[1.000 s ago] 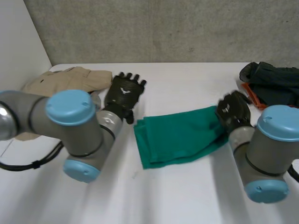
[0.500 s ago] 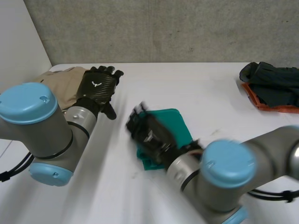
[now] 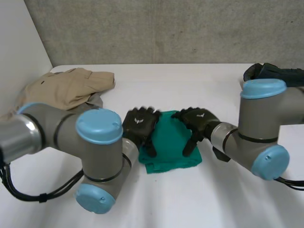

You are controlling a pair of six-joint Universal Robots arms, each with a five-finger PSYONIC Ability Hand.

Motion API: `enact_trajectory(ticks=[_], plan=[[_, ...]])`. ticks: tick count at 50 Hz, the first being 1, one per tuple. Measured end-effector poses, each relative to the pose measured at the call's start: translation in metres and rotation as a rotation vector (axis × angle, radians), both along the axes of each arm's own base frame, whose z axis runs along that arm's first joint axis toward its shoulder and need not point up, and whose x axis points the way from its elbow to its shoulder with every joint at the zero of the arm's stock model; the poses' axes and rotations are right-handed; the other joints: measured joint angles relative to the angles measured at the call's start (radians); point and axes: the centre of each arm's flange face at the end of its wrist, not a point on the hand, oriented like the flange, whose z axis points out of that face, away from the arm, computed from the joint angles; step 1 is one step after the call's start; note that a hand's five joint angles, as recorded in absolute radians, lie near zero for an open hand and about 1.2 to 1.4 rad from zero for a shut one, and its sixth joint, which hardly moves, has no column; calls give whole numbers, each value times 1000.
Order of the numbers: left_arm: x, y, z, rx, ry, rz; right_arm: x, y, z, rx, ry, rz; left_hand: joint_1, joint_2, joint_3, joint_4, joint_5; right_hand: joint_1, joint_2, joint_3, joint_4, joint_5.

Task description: Fold the laundry.

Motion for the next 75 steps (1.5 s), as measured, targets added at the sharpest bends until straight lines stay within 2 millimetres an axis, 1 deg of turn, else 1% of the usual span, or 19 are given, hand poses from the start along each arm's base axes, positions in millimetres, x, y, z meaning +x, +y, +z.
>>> enact_trajectory(ticks=[1,4,8,10,14,17,21,24,27,30,33,40,45,54,63,66,68,70,75], plan=[[4,0,-10,34,-45,27,2,-1,-8,17,17,12,0,0,0,0,0,0,0,0,0,0],[10,0,-22,79,-108,64,4,-3,-19,13,59,31,0,0,0,0,0,0,0,0,0,0],[14,-1,-23,101,-140,84,2,-5,-18,-50,132,41,0,0,0,0,0,3,3,3,2,4],[15,-2,-16,93,-134,87,0,-6,-10,-117,184,38,0,0,0,0,0,3,3,3,2,4],[14,-8,8,49,-89,79,-4,-3,10,-228,235,31,0,0,0,0,0,3,3,3,2,4],[13,-15,34,-1,-30,53,-3,8,25,-312,242,39,0,0,0,0,0,3,3,3,2,4],[9,-24,67,-65,48,-10,4,31,34,-393,220,73,0,0,0,0,0,3,3,3,2,4],[7,-30,84,-96,90,-67,7,48,29,-410,210,103,0,0,0,0,0,3,2,3,2,4],[2,-35,103,-131,138,-166,7,70,11,-401,209,141,0,0,0,0,0,3,3,3,2,4],[-3,-34,114,-146,166,-265,7,82,-6,-393,211,159,0,0,0,0,0,3,3,3,2,4],[-8,-30,119,-141,182,-360,7,86,-23,-395,210,164,0,0,0,0,0,3,3,3,2,4],[-13,-24,116,-116,187,-448,14,77,-50,-431,194,150,0,0,0,0,0,3,3,3,3,4],[-15,-23,112,-107,184,-453,21,66,-60,-469,177,138,0,0,0,0,0,60,83,81,75,40],[-15,-24,111,-107,183,-448,29,53,-58,-529,149,129,0,0,0,0,0,153,147,166,161,42],[-14,-25,112,-109,184,-445,36,45,-53,-549,130,131,0,0,0,0,0,270,275,278,277,235],[-14,-26,112,-110,184,-444,39,41,-53,-556,123,131,0,0,0,0,0,458,456,456,451,418],[-13,-26,113,-111,184,-444,41,39,-52,-562,118,131,0,0,0,0,0,708,724,715,711,671],[-13,-26,113,-113,185,-444,42,37,-51,-568,113,130,0,0,0,0,0,835,910,889,885,847],[-13,-26,118,-124,190,-442,47,29,-41,-602,88,120,0,0,0,0,0,850,959,959,980,906]])
